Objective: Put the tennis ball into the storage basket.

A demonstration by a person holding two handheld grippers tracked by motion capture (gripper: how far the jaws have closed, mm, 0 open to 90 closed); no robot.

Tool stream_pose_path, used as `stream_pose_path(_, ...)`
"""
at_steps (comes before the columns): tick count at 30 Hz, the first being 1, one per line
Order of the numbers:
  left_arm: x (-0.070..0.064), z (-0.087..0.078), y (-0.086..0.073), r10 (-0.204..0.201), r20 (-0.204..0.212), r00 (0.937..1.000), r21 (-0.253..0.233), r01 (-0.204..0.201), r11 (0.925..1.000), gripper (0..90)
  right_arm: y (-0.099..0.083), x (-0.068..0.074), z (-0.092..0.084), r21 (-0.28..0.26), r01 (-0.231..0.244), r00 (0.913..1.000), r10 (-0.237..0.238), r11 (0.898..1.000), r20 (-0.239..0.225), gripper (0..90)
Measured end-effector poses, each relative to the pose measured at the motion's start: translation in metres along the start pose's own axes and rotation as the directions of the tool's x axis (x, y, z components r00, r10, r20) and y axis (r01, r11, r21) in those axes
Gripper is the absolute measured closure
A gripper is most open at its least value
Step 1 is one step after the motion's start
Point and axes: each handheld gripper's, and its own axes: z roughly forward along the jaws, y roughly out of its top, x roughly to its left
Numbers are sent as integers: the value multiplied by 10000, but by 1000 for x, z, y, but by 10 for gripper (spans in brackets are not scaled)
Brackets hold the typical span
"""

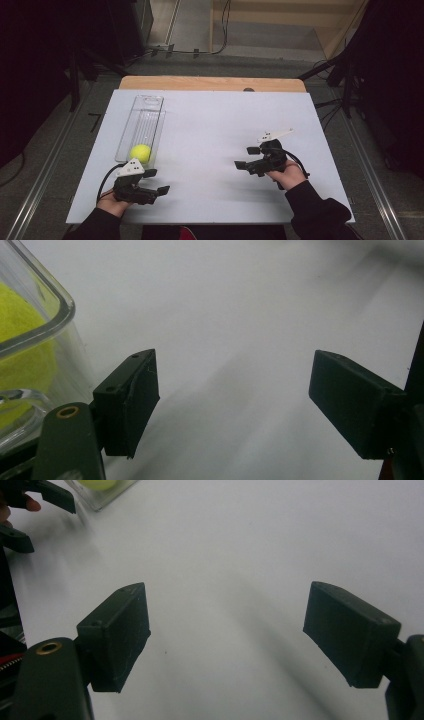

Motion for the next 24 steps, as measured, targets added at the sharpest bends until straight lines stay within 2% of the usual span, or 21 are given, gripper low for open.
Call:
stream_pose_path(10, 0, 0, 0, -36, -6, 10000, -29, 36, 10000, 208, -24, -8, -13, 19, -313, 9992, 312, 9995, 244, 166)
stream_pose_path(24, 0, 0, 0, -64, -48, 10000, -73, 64, 10000, 208, -48, -15, -34, -190, -593, 9960, 605, 9981, 662, 166)
